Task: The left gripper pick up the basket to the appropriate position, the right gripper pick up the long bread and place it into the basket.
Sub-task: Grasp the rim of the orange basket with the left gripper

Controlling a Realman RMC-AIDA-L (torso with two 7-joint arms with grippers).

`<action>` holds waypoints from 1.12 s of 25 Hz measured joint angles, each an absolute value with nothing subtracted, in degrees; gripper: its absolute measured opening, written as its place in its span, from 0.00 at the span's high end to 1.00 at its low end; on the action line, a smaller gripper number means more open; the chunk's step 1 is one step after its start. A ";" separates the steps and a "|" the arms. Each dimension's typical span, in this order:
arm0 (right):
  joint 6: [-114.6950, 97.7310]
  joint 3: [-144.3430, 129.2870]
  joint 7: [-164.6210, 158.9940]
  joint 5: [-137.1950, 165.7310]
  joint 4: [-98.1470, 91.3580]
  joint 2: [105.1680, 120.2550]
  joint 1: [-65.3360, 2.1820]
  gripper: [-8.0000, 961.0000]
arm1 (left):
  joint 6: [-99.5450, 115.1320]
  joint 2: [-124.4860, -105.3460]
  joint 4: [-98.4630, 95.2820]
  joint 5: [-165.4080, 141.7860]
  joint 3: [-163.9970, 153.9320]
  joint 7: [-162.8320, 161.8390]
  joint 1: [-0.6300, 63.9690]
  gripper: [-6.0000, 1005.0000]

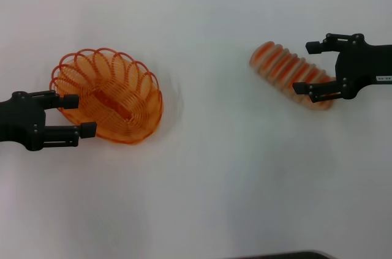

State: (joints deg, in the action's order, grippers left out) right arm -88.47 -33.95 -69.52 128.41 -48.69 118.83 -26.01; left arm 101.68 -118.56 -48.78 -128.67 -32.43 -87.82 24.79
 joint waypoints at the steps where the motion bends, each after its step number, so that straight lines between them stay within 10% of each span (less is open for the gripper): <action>1: -88.42 -33.96 -69.52 128.41 -48.68 118.83 -26.01 0.03 | 101.69 -118.56 -48.78 -128.67 -32.43 -87.83 24.79 0.17; 28: -87.63 -34.10 -72.51 128.49 -48.65 117.96 -27.42 0.03 | 90.64 -116.27 -53.48 -130.45 -33.54 -117.05 33.80 0.17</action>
